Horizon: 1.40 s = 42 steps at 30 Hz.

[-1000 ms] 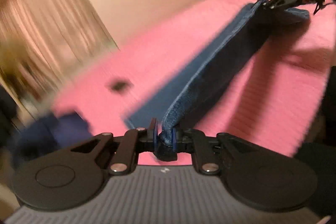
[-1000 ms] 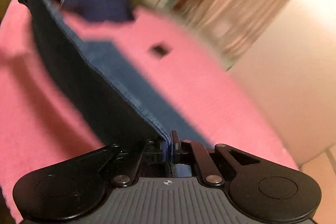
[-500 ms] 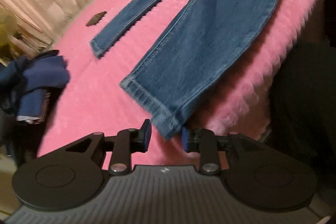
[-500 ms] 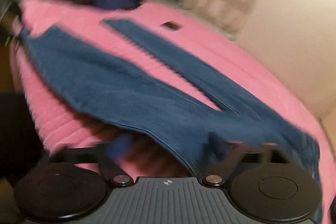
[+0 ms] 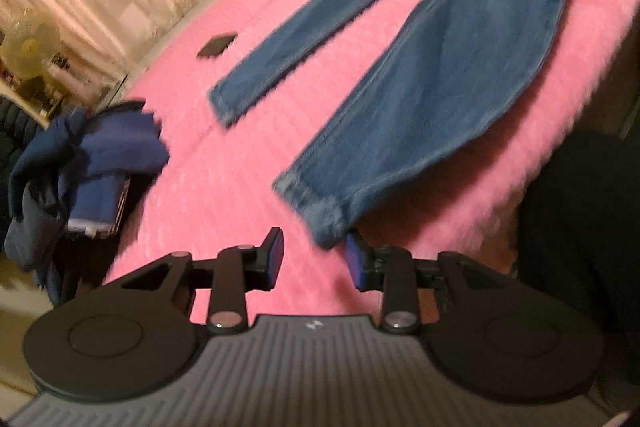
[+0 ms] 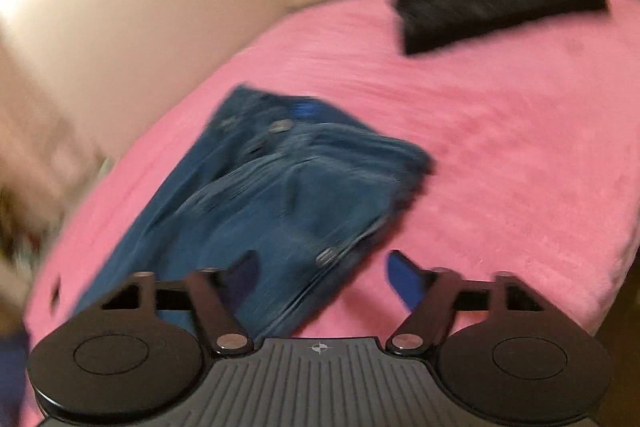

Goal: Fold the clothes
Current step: 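Release both hems, leaving the jeans legs laid straight on the bed, then grasp the jeans waistband with the right gripper and tug it straight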

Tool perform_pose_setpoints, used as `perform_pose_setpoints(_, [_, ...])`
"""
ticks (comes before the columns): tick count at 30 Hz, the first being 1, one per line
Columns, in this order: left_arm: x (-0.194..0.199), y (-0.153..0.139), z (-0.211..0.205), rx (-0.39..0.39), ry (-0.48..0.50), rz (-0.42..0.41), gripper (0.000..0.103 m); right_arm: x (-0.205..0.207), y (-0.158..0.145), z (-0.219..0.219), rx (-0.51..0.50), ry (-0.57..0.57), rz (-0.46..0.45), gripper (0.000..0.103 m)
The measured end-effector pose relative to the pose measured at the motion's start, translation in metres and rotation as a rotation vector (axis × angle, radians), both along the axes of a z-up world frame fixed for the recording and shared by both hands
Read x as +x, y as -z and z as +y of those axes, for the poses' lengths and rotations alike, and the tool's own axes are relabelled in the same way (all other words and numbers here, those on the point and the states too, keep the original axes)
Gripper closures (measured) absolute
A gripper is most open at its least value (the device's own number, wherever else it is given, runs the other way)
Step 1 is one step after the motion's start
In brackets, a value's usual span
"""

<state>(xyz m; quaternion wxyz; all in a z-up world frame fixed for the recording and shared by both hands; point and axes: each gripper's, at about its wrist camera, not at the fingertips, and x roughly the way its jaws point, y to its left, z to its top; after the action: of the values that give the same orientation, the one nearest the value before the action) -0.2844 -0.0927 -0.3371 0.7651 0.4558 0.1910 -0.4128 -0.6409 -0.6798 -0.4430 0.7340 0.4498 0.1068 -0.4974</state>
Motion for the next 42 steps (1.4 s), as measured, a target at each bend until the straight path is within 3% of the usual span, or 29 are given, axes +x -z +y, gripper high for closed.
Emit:
perform_pose_setpoints(5, [-0.03,0.0,-0.02,0.035,0.118,-0.037,0.059,-0.016,0.023,-0.039,0.067,0.072,-0.037,0.036])
perform_pose_setpoints(6, [-0.037,0.001,-0.023,0.034,0.14,-0.037,0.056,-0.017,0.022,-0.041,0.065,0.085,-0.052,0.042])
perform_pose_setpoints(8, [-0.051,0.003,-0.031,0.028,0.184,-0.032,0.051,-0.022,0.022,-0.046,0.074,0.118,-0.085,0.071])
perform_pose_setpoints(11, [-0.073,0.01,-0.044,0.026,0.255,-0.03,0.043,-0.034,0.031,-0.048,0.108,0.168,-0.173,0.09])
perform_pose_setpoints(13, [-0.088,0.014,-0.054,0.021,0.305,-0.035,0.041,-0.041,0.03,-0.046,0.094,0.156,-0.193,0.097])
perform_pose_setpoints(20, [-0.134,0.037,-0.088,0.033,0.51,-0.109,0.037,-0.081,-0.029,-0.005,-0.073,0.14,-0.155,0.101])
perform_pose_setpoints(25, [-0.14,0.042,-0.097,0.01,0.525,-0.104,0.037,-0.13,-0.05,0.032,-0.065,0.163,-0.135,0.101])
perform_pose_setpoints(27, [-0.136,0.041,-0.095,0.0,0.507,-0.092,0.037,-0.143,-0.045,0.041,-0.038,0.175,-0.114,0.101])
perform_pose_setpoints(31, [-0.12,0.032,-0.086,-0.014,0.45,-0.059,0.037,-0.147,-0.022,0.045,0.001,0.173,-0.083,0.101])
perform_pose_setpoints(35, [-0.098,0.023,-0.065,-0.005,0.354,-0.076,0.037,-0.141,-0.033,0.051,-0.025,0.158,-0.035,0.098])
perform_pose_setpoints(37, [-0.084,0.019,-0.051,0.005,0.278,-0.081,0.037,-0.137,-0.043,0.06,-0.047,0.159,0.004,0.079])
perform_pose_setpoints(38, [-0.078,0.019,-0.043,0.004,0.247,-0.083,0.037,-0.133,-0.049,0.067,-0.071,0.156,0.03,0.057])
perform_pose_setpoints(39, [-0.072,0.019,-0.036,0.0,0.219,-0.086,0.037,-0.129,-0.053,0.074,-0.096,0.151,0.054,0.045])
perform_pose_setpoints(40, [-0.067,0.019,-0.029,-0.005,0.192,-0.089,0.037,-0.124,-0.058,0.082,-0.119,0.138,0.07,0.037])
perform_pose_setpoints(42, [-0.058,0.02,-0.014,-0.001,0.161,-0.108,0.037,-0.11,-0.066,0.098,-0.155,0.086,0.076,0.037])
